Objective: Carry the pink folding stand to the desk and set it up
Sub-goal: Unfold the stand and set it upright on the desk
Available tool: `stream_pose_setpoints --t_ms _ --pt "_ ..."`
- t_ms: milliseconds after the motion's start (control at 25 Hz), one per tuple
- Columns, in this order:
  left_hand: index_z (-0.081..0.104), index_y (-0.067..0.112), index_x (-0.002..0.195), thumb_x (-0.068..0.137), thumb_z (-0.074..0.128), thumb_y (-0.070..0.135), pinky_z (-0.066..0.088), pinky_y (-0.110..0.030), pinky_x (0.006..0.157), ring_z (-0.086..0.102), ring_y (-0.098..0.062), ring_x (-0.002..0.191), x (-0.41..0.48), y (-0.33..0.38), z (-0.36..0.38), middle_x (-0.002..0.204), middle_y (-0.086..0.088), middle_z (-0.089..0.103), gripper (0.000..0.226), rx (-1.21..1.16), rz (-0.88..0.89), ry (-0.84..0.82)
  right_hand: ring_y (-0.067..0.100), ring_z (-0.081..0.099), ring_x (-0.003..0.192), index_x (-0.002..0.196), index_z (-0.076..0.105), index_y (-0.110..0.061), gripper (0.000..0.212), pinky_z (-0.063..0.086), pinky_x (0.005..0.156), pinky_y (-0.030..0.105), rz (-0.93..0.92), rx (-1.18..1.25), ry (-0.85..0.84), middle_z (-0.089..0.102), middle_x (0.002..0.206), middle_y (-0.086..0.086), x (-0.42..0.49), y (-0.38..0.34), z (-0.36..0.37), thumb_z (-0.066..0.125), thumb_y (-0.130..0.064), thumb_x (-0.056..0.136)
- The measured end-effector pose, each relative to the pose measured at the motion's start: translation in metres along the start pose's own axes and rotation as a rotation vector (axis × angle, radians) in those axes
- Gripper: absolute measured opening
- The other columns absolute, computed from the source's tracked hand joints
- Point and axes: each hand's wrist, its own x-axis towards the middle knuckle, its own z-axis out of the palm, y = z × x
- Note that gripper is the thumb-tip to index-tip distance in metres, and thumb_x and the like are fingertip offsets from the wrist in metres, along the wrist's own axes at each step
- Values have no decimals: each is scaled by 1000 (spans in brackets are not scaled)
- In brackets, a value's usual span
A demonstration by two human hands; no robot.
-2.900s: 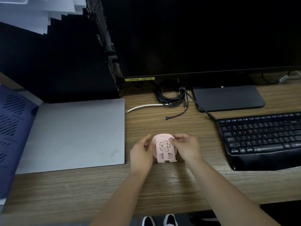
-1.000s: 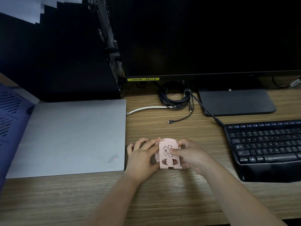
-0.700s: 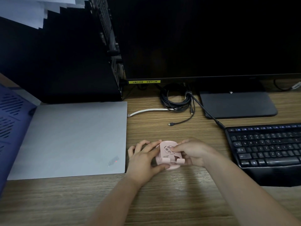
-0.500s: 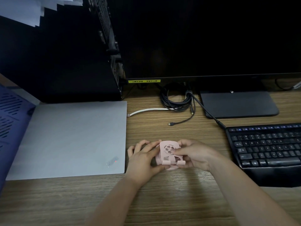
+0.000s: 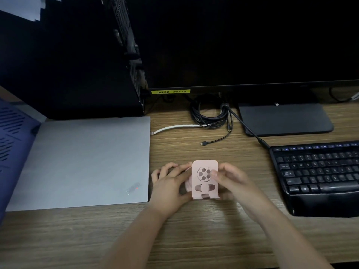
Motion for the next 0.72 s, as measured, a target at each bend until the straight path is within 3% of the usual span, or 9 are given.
stream_pose_setpoints --t_ms 120,280,440,720 --pt "52 46 119 66 50 64 8 -27 81 32 -10 118 0 0 2 131 26 52 56 -2 -2 18 20 72 80 109 61 -26 31 59 72 32 92 23 -133 78 94 4 -3 9 7 69 -14 81" --pt "52 45 119 66 54 63 8 -27 79 30 -9 117 0 -2 3 131 25 53 56 14 15 26 13 67 67 99 66 -14 25 56 60 23 27 78 -93 78 78 2 2 13 12 64 4 81" --pt "53 44 118 65 61 63 9 -27 80 30 -9 119 1 -2 3 130 24 53 57 43 15 16 11 65 61 97 66 -10 25 54 56 23 -39 62 -129 77 74 3 7 9 10 64 8 79" --pt "46 47 127 69 50 73 7 -27 86 23 -11 128 1 2 -5 139 29 40 64 32 -11 -69 10 65 55 93 66 -10 22 53 51 20 -137 36 -109 75 67 -1 27 -11 5 65 7 79"
